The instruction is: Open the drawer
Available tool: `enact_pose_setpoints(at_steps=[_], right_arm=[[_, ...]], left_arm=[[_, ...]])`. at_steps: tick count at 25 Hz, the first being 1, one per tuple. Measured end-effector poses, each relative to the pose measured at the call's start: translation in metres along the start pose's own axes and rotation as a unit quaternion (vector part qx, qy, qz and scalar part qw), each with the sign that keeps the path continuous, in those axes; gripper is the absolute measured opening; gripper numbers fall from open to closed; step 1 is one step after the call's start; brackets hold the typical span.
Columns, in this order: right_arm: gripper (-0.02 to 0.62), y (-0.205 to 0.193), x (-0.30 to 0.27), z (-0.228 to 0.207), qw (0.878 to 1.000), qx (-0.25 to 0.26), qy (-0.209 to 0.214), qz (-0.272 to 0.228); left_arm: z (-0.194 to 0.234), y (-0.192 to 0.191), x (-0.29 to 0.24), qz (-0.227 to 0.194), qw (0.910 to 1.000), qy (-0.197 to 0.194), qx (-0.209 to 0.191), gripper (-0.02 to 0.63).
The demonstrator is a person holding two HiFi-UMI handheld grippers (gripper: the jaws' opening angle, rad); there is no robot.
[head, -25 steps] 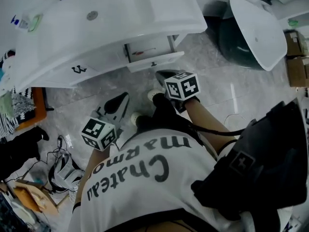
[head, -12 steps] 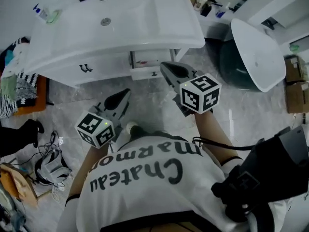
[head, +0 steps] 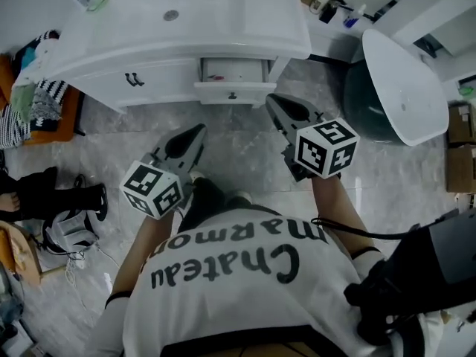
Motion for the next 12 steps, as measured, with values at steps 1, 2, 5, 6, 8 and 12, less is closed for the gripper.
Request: enact_pose_setpoints(at_steps=[1,2,5,6,8,12], right_arm=[[0.011,-0.003,0.006,-0.001,1.000,0.007,-0.004,0.001],[0.011,-0.007,0.012,-0.002,1.000,0.015,-0.009,0.002],[0.011,-0.016,0.024,-0.002,0.999,0.047,-0.019,0.010],[0.011,-0.018,0.027,-0.001,0.998,0.053,-0.018,0.012],[0.011,-0.019,0.032,0.000,0.998,0.058,-0.015,0.012],[0.011,-0.022,0.037,0.000,0.997,0.076,-0.017,0.015]], left_arm=[[-0.007,-0.002,-0.001,-0.002,1.0000,0.003,0.000,0.008],[-0.013,-0.003,-0.001,-0.004,1.0000,0.005,0.000,0.008],[-0.030,-0.007,-0.002,-0.002,0.9999,0.010,-0.009,0.008],[-0.035,-0.008,-0.002,0.000,0.9998,0.012,-0.013,0.008],[-0.042,-0.009,-0.001,0.004,0.9996,0.016,-0.024,0.008],[-0.049,-0.008,0.000,0.004,0.9994,0.024,-0.025,0.008]])
Point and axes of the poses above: the fingertips, and each gripper's own axes: x backward along the fingers, z to its left, y out of its top, the point moved 5 cm from there along x, backward along the fingers, and after that the axes turned 8 degrees about z, right-handed, at the moved point
